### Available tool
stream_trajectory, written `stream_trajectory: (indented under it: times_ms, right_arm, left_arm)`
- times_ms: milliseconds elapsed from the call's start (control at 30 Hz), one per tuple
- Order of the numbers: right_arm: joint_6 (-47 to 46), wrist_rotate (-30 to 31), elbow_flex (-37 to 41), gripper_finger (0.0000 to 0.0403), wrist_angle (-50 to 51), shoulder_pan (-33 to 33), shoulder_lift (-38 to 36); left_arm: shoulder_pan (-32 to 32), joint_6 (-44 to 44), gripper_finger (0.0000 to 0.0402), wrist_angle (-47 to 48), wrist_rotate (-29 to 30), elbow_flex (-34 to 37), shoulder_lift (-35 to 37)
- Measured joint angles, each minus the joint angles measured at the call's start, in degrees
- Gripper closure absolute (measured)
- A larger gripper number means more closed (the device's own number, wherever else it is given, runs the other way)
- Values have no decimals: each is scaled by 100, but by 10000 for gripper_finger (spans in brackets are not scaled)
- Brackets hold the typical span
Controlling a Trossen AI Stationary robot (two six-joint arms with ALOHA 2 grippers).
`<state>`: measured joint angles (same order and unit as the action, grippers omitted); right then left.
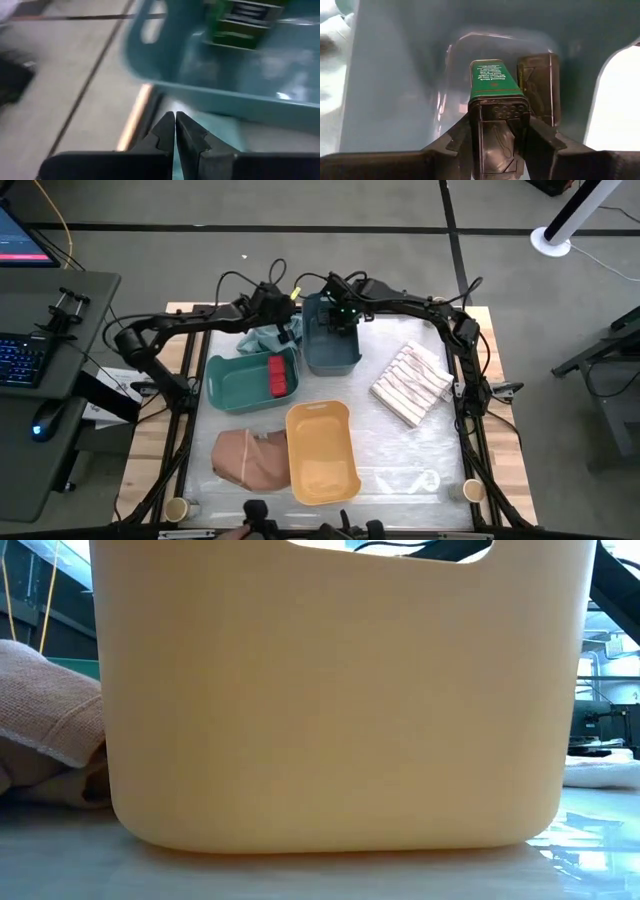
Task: Sort spices by type
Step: Put the black seasoning can into the blue bin
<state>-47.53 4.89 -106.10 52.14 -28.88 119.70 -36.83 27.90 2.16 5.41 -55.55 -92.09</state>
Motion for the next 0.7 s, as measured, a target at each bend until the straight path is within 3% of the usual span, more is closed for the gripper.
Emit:
stream_trajectory:
  times_ms: [467,700]
  right_arm:
    - [151,-195,-1,279,42,0,0]
    - [151,-193,-2,279,46,0,0]
  left_arm:
    - [116,236,401,-250,-554,-4,-377]
    - [203,224,401,-334,-1261,-4,-363]
